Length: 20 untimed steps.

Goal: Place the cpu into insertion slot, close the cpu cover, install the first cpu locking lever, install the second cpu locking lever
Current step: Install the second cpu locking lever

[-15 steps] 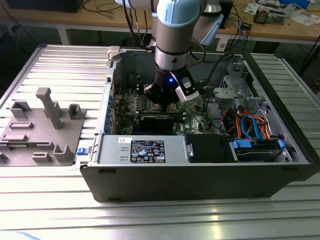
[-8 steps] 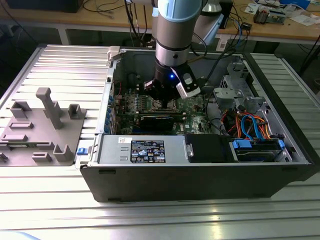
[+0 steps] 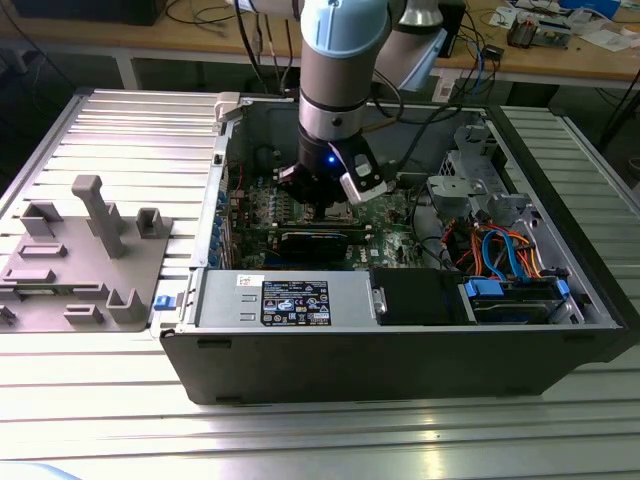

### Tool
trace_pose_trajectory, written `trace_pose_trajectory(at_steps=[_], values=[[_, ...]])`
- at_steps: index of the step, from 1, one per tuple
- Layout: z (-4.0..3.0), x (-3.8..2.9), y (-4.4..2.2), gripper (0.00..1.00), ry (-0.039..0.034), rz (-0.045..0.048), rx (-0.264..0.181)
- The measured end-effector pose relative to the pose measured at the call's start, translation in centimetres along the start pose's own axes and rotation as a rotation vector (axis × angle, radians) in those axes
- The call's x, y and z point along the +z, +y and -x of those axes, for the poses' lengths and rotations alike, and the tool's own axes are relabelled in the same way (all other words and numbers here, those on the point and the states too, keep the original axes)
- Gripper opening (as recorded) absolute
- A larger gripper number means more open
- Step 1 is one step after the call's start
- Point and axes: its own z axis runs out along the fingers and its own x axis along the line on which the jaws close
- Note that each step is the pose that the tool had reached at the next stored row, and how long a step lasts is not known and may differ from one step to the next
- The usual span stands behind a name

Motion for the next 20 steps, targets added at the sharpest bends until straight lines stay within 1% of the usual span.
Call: trace_pose_trajectory(at_steps=[2,7,8,12,16,17,18,19,20], values=[[-0.42,0.69,-0.06,0.11,0.0,0.0001,0.0],[-1.45,1.35,0.06,0.11,0.0,0.0001,0.0],[-1.73,1.44,0.09,0.11,0.0,0.0001,0.0],[-2.47,1.7,0.21,0.11,-0.0001,0.0008,0.0],[-2.7,1.87,0.5,0.11,-0.0001,0.003,0.0],[-2.72,1.9,0.58,0.11,-0.0001,0.0041,0.0],[-2.75,1.96,0.66,0.11,-0.0003,0.0073,0.0],[-2.79,2.07,0.69,0.11,-0.0004,0.0115,-0.001],[-2.84,2.24,0.75,0.11,-0.0005,0.0195,-0.001]])
